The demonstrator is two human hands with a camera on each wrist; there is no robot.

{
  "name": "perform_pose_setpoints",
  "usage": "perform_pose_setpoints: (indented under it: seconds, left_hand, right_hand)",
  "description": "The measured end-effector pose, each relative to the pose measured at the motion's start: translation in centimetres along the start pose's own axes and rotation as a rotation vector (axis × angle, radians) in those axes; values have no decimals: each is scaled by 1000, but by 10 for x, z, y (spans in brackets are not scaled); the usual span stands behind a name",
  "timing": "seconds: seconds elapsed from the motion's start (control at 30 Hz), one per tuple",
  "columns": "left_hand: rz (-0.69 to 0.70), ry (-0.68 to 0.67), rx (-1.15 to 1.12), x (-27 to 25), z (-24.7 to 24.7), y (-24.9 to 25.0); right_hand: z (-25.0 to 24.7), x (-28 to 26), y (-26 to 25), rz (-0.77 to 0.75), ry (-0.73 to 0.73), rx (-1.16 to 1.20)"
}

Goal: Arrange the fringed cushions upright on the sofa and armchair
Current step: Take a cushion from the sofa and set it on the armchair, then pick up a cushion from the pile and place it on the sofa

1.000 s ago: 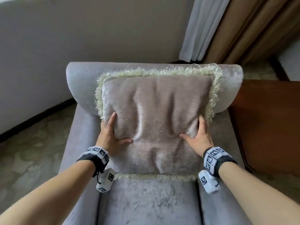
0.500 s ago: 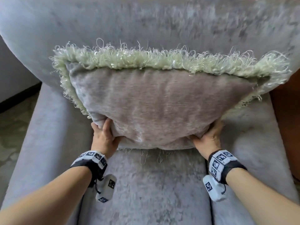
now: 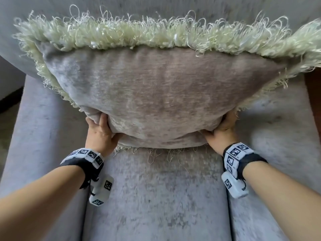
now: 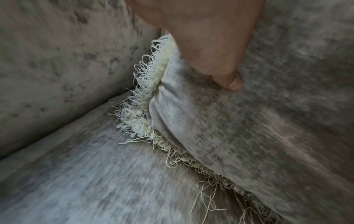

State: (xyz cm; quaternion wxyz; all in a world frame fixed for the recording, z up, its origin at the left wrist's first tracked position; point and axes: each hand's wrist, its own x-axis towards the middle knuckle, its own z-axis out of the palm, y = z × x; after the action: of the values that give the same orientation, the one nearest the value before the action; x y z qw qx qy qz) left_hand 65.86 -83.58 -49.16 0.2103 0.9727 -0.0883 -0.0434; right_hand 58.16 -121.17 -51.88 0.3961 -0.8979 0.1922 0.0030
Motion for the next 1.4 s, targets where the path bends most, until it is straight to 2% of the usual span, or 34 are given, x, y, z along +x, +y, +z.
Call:
perform_pose_setpoints:
  seconds: [0.1, 0.3, 0.43, 0.57, 0.77, 1.07, 1.23, 1.4]
  left_hand:
    - [36, -18, 86, -10, -8, -4]
    - [0, -77, 147, -45, -34, 9]
    - [-82, -174, 202, -67, -81, 55]
    - [-58, -329, 173, -86, -131, 102]
    - [131, -408, 62, -104, -199, 158]
    - [405, -456, 141, -115, -259, 210]
    - [583, -470, 184, -128, -277, 270]
    - [805, -452, 177, -159, -276, 366]
  right_hand:
    - [-16, -9, -12, -91, 61, -39]
    - [-50, -52, -25, -21, -40, -398]
    - [-97, -86, -55, 43, -135, -380]
    - [-148, -127, -93, 48, -225, -319]
    - [-209, -179, -159, 60, -193, -238]
    - [-246, -255, -215, 85, 12, -234]
    - [-268, -306, -223, 149, 121, -183]
    - [-325, -376, -204, 256, 299, -151]
